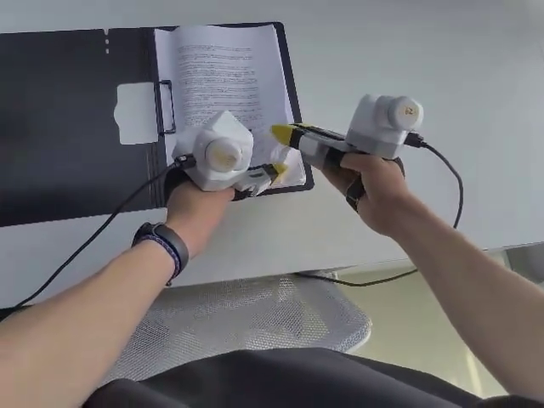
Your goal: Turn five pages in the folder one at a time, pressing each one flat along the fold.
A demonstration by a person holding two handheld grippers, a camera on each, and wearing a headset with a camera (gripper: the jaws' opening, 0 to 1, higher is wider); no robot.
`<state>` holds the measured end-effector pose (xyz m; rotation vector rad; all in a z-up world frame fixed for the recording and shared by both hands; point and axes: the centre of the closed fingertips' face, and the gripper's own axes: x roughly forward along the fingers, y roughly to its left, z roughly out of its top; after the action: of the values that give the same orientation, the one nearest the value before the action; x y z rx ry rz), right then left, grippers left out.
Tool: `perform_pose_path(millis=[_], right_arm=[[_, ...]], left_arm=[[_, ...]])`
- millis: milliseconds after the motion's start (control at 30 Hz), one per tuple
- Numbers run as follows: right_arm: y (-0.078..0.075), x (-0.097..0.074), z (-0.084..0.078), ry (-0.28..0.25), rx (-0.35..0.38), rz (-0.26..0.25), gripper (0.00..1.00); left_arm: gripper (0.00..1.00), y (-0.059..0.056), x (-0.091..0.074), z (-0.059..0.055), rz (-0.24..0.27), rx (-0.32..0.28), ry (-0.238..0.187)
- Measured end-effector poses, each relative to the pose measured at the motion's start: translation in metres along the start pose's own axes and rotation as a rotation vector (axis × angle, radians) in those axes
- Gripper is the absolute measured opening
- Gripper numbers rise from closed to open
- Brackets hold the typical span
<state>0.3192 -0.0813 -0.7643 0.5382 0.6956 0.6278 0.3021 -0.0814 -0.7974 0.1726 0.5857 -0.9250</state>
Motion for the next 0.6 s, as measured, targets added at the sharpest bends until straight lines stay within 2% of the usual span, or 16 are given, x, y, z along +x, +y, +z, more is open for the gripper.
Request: perform_pose_path(millis=[267,500,600], right_arm=[[-0.0031,-0.0013,0.0014,-0.025,0.035,-0.003,0.03],[-0.0011,-0.0006,0.0037,-0.027,0.031,0.004,0.02],[-0.0008,-0.0005,0.0047,-0.026,0.026,0.005,0.02]], left_arm=[[0.52,-0.0007,0.0001,0.0003,-0.001,-0.004,0.001],[0.53,-0.0015,0.0002,0.0009,-0.002,-0.006,0.007],[0.57,-0.0039,-0.0001,0.0024,-0.014,-0.027,0.006]])
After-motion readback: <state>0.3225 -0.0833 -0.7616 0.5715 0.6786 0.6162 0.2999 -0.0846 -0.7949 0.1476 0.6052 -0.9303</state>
